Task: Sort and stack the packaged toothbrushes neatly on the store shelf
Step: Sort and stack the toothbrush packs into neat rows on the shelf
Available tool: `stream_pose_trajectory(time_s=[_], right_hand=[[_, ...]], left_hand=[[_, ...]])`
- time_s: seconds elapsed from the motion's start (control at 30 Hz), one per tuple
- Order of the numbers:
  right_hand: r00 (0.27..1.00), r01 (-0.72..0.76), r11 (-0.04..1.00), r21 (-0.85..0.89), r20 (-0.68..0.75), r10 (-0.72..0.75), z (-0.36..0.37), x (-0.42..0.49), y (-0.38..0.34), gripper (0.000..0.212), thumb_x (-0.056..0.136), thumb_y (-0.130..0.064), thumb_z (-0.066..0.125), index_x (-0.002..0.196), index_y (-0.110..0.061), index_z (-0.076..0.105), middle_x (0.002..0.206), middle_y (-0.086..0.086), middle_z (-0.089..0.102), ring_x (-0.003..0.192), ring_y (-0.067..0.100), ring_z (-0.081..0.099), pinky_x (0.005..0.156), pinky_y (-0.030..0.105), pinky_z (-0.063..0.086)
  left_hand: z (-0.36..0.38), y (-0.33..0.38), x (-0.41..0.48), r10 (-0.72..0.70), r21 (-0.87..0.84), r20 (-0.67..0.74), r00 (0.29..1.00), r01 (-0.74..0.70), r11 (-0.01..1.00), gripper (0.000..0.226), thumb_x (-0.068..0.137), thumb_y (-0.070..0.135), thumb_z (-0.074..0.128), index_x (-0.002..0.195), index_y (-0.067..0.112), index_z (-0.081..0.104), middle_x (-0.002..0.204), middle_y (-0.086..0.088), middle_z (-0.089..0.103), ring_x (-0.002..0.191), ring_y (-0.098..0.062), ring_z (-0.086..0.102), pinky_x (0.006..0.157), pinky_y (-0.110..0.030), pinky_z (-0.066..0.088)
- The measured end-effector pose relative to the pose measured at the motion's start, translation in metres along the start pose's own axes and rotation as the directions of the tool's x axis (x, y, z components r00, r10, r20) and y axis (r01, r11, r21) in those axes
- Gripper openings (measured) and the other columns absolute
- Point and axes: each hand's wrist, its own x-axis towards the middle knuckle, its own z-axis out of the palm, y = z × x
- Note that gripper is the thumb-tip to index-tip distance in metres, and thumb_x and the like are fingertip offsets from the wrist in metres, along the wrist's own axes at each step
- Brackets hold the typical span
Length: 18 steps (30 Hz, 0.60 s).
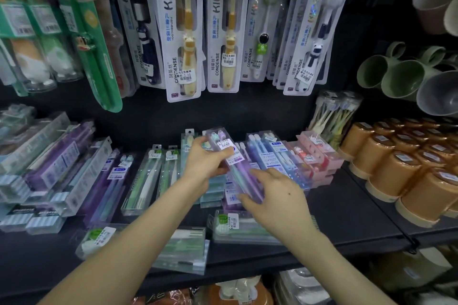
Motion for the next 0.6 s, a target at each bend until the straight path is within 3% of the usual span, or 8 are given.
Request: stream_pose_trajectory(time_s=[0.07, 0.13, 0.2, 0.23, 0.33, 0.4, 0.53, 0.6], right_hand=[[1.0, 0.006, 1.0, 0.026, -0.027, -0.005, 0.003, 0.002, 0.001, 0.041, 0.084, -0.038, 0.064, 0.119, -0.018, 0.063, 0.095, -0.002, 0.061, 0.081, 0.014, 0.057, 0.071, 0.024, 0.043], [0.99, -0.125, 0.951, 0.282, -0.022, 0.137, 0.004, 0.007, 0.007, 0.033, 0.082, -0.033, 0.068, 0.111, -0.018, 0.069, 0.077, -0.009, 0.062, 0.067, 0.003, 0.056, 0.064, 0.021, 0.043], [0.953, -0.283, 0.795, 0.536, 0.066, 0.295, 0.003, 0.014, 0.012, 0.028, 0.08, -0.03, 0.071, 0.106, -0.02, 0.072, 0.064, -0.01, 0.062, 0.058, -0.001, 0.056, 0.061, 0.016, 0.045], [0.936, -0.332, 0.725, 0.604, 0.116, 0.331, 0.005, 0.018, 0.014, 0.024, 0.079, -0.029, 0.071, 0.101, -0.02, 0.074, 0.064, -0.008, 0.065, 0.059, 0.001, 0.058, 0.064, 0.018, 0.048], [0.92, -0.385, 0.664, 0.641, 0.207, 0.334, 0.013, 0.031, 0.01, 0.011, 0.079, -0.027, 0.066, 0.08, -0.023, 0.076, 0.071, 0.002, 0.072, 0.067, 0.021, 0.066, 0.073, 0.035, 0.056], [0.92, -0.39, 0.713, 0.583, 0.214, 0.329, 0.02, 0.038, 0.005, 0.012, 0.079, -0.029, 0.065, 0.079, -0.025, 0.076, 0.072, -0.001, 0.073, 0.072, 0.02, 0.067, 0.071, 0.032, 0.055], [0.944, -0.33, 0.873, 0.361, 0.113, 0.31, 0.035, 0.052, -0.001, 0.021, 0.082, -0.033, 0.064, 0.095, -0.018, 0.072, 0.069, -0.002, 0.067, 0.07, 0.017, 0.06, 0.059, 0.023, 0.04], [0.958, -0.287, 0.937, 0.2, 0.056, 0.282, 0.041, 0.058, -0.006, 0.024, 0.083, -0.035, 0.062, 0.097, -0.016, 0.069, 0.08, -0.003, 0.064, 0.074, 0.017, 0.056, 0.06, 0.024, 0.036]], left_hand=[[-0.002, -0.001, 0.002, 0.018, 0.032, 0.018, 1.0, -0.018, 0.999, 0.057, 0.084, 0.013, 0.072, 0.13, 0.015, 0.04, 0.095, -0.014, 0.069, 0.079, -0.023, 0.069, 0.066, -0.032, 0.059], [-0.01, -0.002, 0.005, 0.132, 0.296, 0.03, 0.991, -0.135, 0.946, 0.045, 0.09, 0.03, 0.065, 0.129, 0.013, 0.05, 0.096, -0.007, 0.068, 0.089, -0.026, 0.068, 0.077, -0.036, 0.058], [-0.028, -0.008, 0.008, 0.372, 0.73, 0.084, 0.925, -0.311, 0.609, 0.039, 0.093, 0.04, 0.056, 0.124, 0.017, 0.061, 0.11, -0.002, 0.065, 0.104, -0.025, 0.062, 0.088, -0.036, 0.051], [-0.037, -0.011, 0.008, 0.462, 0.833, 0.15, 0.874, -0.364, 0.416, 0.038, 0.094, 0.04, 0.054, 0.123, 0.018, 0.063, 0.119, -0.003, 0.062, 0.111, -0.025, 0.058, 0.092, -0.035, 0.046], [-0.058, -0.024, 0.011, 0.402, 0.921, 0.282, 0.871, -0.364, 0.142, 0.044, 0.095, 0.046, 0.048, 0.132, 0.024, 0.057, 0.141, -0.008, 0.048, 0.128, -0.027, 0.043, 0.105, -0.035, 0.034], [-0.066, -0.035, 0.014, 0.302, 0.936, 0.289, 0.909, -0.334, 0.109, 0.047, 0.095, 0.05, 0.044, 0.137, 0.03, 0.05, 0.151, -0.007, 0.036, 0.137, -0.026, 0.032, 0.11, -0.034, 0.027], [-0.072, -0.046, 0.013, 0.261, 0.891, 0.285, 0.922, -0.356, 0.282, 0.044, 0.097, 0.046, 0.043, 0.139, 0.033, 0.047, 0.157, -0.002, 0.023, 0.143, -0.023, 0.023, 0.112, -0.033, 0.024], [-0.072, -0.048, 0.013, 0.267, 0.879, 0.29, 0.919, -0.367, 0.306, 0.044, 0.098, 0.044, 0.043, 0.139, 0.031, 0.047, 0.157, -0.003, 0.022, 0.144, -0.023, 0.022, 0.113, -0.033, 0.02]])
